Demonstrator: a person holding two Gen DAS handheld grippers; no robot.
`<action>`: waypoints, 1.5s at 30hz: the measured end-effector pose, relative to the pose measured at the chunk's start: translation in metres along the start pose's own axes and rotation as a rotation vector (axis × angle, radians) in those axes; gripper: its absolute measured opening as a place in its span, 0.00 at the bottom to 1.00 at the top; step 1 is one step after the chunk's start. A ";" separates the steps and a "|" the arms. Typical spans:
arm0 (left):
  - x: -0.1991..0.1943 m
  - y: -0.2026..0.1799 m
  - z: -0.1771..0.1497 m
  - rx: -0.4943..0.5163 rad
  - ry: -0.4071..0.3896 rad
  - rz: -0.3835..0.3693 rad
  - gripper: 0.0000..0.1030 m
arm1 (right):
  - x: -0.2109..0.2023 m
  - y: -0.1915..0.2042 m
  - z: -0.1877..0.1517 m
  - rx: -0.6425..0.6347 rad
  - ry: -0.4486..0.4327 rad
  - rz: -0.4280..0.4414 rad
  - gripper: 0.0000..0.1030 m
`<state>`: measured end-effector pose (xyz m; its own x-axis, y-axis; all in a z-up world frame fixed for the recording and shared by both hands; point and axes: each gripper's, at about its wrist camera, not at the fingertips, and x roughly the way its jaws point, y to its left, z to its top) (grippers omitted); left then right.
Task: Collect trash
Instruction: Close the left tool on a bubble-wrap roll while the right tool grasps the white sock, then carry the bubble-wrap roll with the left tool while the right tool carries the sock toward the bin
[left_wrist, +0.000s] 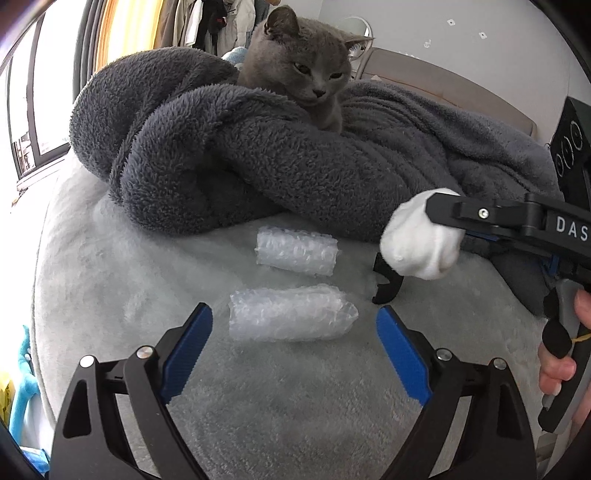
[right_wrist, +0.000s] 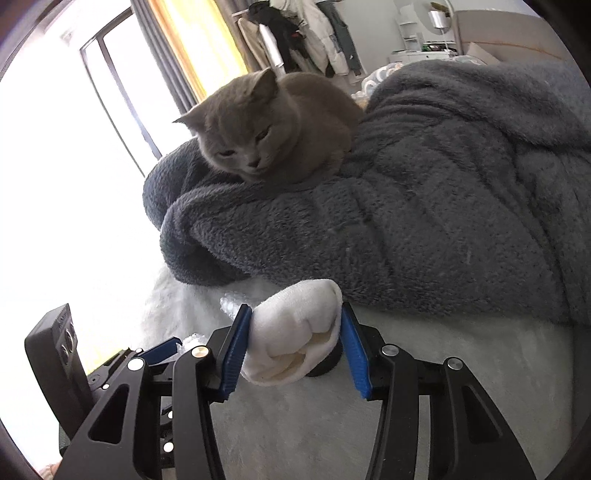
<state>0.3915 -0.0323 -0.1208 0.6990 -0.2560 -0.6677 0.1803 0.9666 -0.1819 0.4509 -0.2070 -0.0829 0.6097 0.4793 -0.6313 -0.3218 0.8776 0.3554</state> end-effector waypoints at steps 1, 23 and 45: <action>0.002 -0.001 0.001 -0.002 0.000 0.004 0.86 | 0.000 -0.002 0.000 0.001 0.000 -0.001 0.47; -0.025 -0.033 -0.005 0.104 -0.086 0.013 0.66 | -0.045 -0.004 -0.031 -0.042 0.024 -0.042 0.47; -0.119 -0.002 -0.059 0.069 -0.121 0.098 0.66 | -0.105 0.057 -0.071 -0.054 0.007 -0.041 0.48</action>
<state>0.2674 -0.0037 -0.0834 0.7929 -0.1619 -0.5874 0.1513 0.9862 -0.0676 0.3168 -0.2062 -0.0452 0.6182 0.4424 -0.6497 -0.3348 0.8960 0.2916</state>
